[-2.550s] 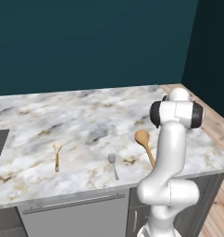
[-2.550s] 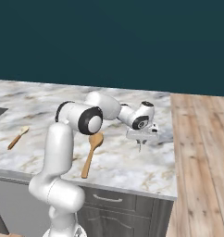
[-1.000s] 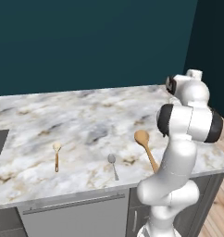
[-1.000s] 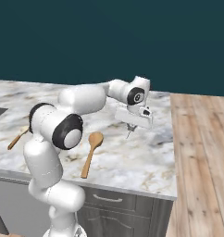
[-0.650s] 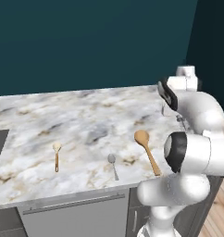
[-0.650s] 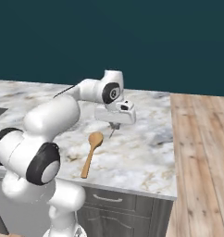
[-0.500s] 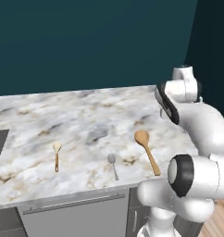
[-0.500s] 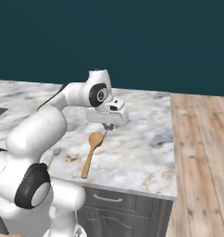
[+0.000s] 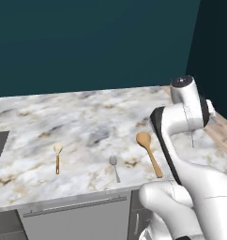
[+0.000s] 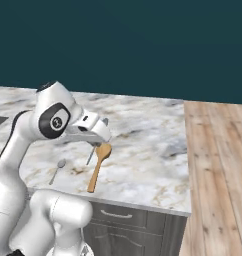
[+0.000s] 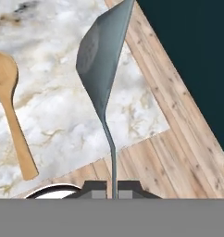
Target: Organize the utensils by type. Pick up the wooden spoons from the counter and place them in the open cabinet. Then pick up the metallic utensils from the counter and place them in the open drawer.
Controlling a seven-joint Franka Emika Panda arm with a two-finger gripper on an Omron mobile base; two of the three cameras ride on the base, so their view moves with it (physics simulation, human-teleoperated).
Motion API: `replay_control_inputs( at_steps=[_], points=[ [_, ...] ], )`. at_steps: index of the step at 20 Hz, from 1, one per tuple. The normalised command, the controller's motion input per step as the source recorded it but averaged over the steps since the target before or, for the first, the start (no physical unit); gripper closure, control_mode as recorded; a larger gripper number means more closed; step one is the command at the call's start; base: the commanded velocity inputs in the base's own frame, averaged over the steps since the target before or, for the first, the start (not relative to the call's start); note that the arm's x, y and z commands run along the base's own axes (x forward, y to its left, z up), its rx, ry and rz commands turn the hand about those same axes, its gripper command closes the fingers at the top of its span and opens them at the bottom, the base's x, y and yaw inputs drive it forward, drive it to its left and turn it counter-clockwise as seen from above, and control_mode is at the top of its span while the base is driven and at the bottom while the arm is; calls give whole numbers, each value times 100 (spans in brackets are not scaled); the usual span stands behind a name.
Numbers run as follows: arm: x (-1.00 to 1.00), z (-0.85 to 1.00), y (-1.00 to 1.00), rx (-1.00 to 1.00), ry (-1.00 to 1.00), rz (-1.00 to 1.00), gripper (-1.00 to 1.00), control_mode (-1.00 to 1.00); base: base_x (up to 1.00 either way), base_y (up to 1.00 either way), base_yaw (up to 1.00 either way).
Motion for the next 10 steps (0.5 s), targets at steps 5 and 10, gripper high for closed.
replay_control_inputs(
  at_steps=[5,10],
  points=[
    [-40,61,31,-9,1,-1,100,-100,0,0,0],
    [-11,40,48,-16,11,0,100,-100,0,0,0]
  ],
)
